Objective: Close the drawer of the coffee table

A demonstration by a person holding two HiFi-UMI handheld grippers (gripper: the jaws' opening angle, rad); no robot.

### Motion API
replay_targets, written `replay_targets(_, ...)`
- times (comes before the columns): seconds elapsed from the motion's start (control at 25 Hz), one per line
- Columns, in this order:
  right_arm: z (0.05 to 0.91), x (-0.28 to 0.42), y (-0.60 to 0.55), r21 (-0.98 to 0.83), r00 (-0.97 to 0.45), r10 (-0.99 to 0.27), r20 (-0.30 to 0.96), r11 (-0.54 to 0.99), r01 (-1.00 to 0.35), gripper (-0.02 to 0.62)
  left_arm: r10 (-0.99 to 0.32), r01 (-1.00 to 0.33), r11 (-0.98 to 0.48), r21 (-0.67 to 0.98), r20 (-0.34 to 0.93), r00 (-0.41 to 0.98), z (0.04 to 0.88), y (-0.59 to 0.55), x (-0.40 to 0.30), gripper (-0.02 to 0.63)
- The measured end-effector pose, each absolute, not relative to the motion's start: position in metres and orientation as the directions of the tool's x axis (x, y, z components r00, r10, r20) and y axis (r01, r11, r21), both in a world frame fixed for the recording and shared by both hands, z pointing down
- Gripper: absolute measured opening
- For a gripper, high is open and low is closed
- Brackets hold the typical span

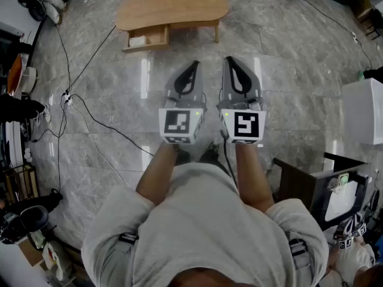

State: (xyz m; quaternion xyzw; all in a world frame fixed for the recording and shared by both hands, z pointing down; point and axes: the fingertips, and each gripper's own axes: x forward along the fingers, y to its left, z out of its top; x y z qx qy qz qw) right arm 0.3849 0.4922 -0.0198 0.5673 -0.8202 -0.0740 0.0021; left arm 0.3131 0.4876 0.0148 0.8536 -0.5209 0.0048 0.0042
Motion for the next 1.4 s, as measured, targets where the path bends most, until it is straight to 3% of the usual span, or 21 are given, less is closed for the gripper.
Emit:
replay_targets(0.68,0.011,0.387,0.448,0.123,-0.462,-0.887,-0.032,0.455,-0.882,0.006,-0.942,-0.942,-0.334,0.013,0.038,0.334,0.034,0.446,0.304,0.021)
replay_targets(1.08,0.019,0.342,0.335,0.152,-0.473,-0.881,0.026,0.471,-0.869,0.007,-0.946,-0.945,-0.322,0.057,0.034,0.324,0.039,0.325,0.259,0.021)
replay_targets(1.4,0.029,0.252,0.228,0.115,-0.516,-0.855,0.052,0.519,-0.847,0.008,-0.950,-0.954,-0.292,0.064,0.100,0.297,0.059,0.223,0.177,0.021)
